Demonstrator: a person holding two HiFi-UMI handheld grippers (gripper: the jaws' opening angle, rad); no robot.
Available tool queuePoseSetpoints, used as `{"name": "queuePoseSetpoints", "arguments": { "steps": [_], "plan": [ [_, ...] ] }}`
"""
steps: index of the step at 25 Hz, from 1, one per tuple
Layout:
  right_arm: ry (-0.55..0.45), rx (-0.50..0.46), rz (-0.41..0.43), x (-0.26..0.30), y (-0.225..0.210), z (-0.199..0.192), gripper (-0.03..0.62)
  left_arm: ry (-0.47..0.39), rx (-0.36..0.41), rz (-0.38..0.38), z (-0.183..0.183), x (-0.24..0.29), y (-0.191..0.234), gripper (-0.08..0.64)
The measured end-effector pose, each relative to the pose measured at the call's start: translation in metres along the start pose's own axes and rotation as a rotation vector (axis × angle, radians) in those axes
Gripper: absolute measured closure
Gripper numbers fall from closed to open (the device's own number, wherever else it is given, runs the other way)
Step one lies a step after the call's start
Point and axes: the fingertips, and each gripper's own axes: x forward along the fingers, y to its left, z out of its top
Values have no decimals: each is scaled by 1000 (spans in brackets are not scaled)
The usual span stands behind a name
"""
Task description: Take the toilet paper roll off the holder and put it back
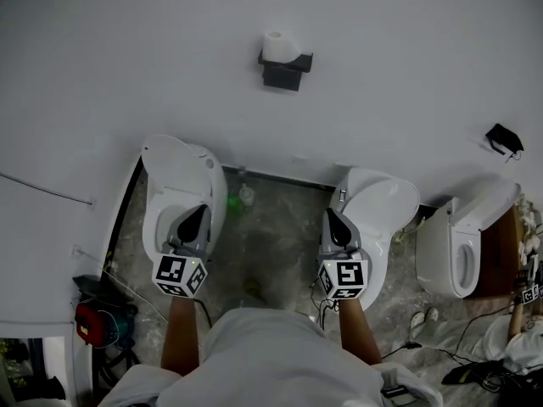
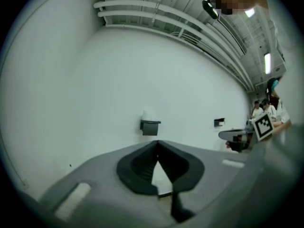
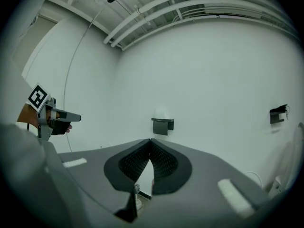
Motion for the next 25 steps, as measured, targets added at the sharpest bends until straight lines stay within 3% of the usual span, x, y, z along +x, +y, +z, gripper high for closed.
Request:
{"name": "queuePoseSetpoints", "arguments": {
  "steps": [6,15,25],
  "plan": [
    [-4,-6,-45,29,6,3,594,1,-2,-45,4,32,30,561],
    [20,11,-120,53,-29,-3,594,26,0,-150,0,87,18,561],
    [-4,17,-104,135,-87,2,594,23,22,-116,10,174,43,561]
  ]
}}
